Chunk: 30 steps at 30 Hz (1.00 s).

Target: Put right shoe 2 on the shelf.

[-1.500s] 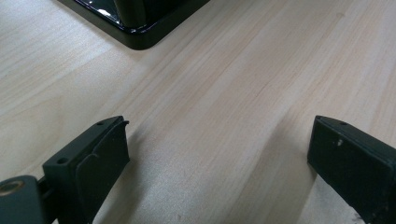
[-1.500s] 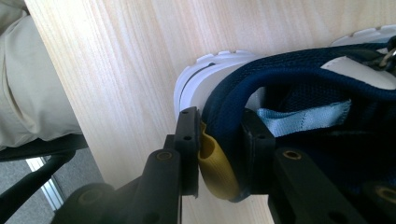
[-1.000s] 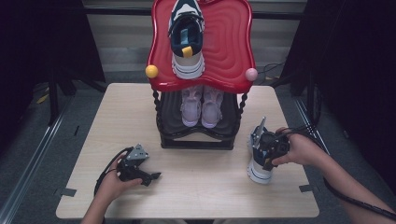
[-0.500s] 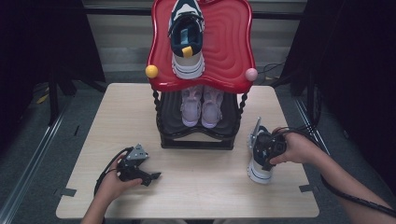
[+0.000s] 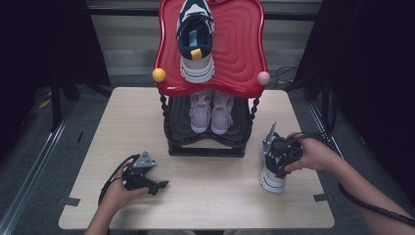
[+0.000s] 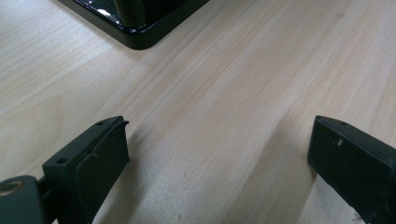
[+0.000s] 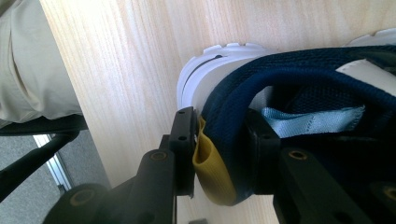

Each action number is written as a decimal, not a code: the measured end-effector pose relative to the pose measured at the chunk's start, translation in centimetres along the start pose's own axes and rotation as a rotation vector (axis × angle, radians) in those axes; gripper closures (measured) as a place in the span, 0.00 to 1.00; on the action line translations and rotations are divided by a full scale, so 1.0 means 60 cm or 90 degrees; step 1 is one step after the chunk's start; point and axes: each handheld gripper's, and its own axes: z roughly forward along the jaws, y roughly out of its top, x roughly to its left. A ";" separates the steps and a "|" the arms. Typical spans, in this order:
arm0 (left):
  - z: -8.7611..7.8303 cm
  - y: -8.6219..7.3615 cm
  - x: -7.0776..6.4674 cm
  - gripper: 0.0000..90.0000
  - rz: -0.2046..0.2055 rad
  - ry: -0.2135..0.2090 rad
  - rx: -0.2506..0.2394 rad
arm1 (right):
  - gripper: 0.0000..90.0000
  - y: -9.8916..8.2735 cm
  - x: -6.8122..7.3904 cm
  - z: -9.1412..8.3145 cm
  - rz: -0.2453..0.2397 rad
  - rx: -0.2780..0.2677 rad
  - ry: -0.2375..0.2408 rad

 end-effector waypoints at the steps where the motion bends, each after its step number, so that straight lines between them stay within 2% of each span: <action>1: 0.000 0.000 0.000 0.05 0.000 0.000 0.000 | 0.76 0.000 -0.002 0.002 -0.013 -0.007 0.001; 2: 0.000 0.000 0.000 0.05 0.000 0.000 0.001 | 0.76 0.000 -0.001 0.005 -0.004 -0.005 0.002; 3: 0.000 0.000 0.001 0.05 0.004 -0.001 0.003 | 0.76 0.000 -0.002 0.007 -0.013 -0.005 0.002; 4: 0.000 0.000 0.001 0.05 0.004 0.000 0.003 | 0.76 0.001 0.002 0.008 0.001 0.003 0.004; 7: 0.000 0.000 0.001 0.05 0.004 -0.001 0.003 | 0.77 0.003 -0.001 0.013 -0.019 0.002 0.007; 8: 0.000 0.000 0.001 0.05 0.004 0.000 0.003 | 0.79 0.005 0.001 0.013 -0.006 0.006 0.011; 9: 0.000 0.000 0.000 0.05 0.000 0.000 0.000 | 0.80 0.005 0.000 0.013 -0.014 0.010 0.012; 11: 0.000 0.000 0.000 0.05 0.000 -0.001 0.001 | 0.81 0.007 0.004 0.012 0.003 0.017 0.015; 12: 0.000 0.000 0.000 0.05 -0.001 -0.001 0.001 | 0.81 0.008 0.000 0.013 -0.019 0.014 0.011; 14: 0.000 0.000 0.000 0.05 0.000 0.000 0.000 | 0.82 0.008 0.001 0.013 -0.016 0.013 0.014; 15: 0.000 0.000 0.000 0.05 0.000 -0.001 0.000 | 0.82 0.008 0.004 0.010 0.003 0.017 0.016; 16: 0.000 0.000 0.000 0.05 0.000 0.000 0.000 | 0.82 0.006 0.001 0.011 -0.012 0.011 0.015; 17: 0.000 0.000 0.000 0.05 0.000 -0.001 0.000 | 0.82 0.006 0.003 0.009 -0.004 0.009 0.021; 18: 0.000 0.000 0.000 0.05 0.000 0.000 0.000 | 0.82 0.004 0.001 0.009 -0.016 0.003 0.019; 19: 0.000 0.000 0.000 0.05 0.000 0.000 0.000 | 0.82 0.004 0.005 0.006 0.000 0.007 0.021; 23: 0.000 0.000 0.000 0.05 0.000 -0.001 0.000 | 0.82 -0.002 0.006 -0.006 -0.013 0.005 0.016; 25: 0.000 0.000 0.000 0.05 -0.001 -0.001 0.000 | 0.82 -0.004 0.005 -0.013 -0.024 -0.011 0.012; 26: 0.000 0.000 0.000 0.05 -0.001 -0.001 0.000 | 0.82 -0.005 0.007 -0.019 -0.014 0.000 0.010; 27: 0.000 0.000 0.000 0.05 0.000 -0.001 0.000 | 0.82 -0.006 0.010 -0.023 0.000 0.000 0.011; 28: 0.000 0.000 0.000 0.05 0.000 -0.001 0.000 | 0.82 -0.007 0.010 -0.029 0.001 -0.003 0.012; 30: 0.000 0.000 0.000 0.05 0.000 -0.001 0.000 | 0.82 -0.007 0.009 -0.036 -0.020 -0.004 0.005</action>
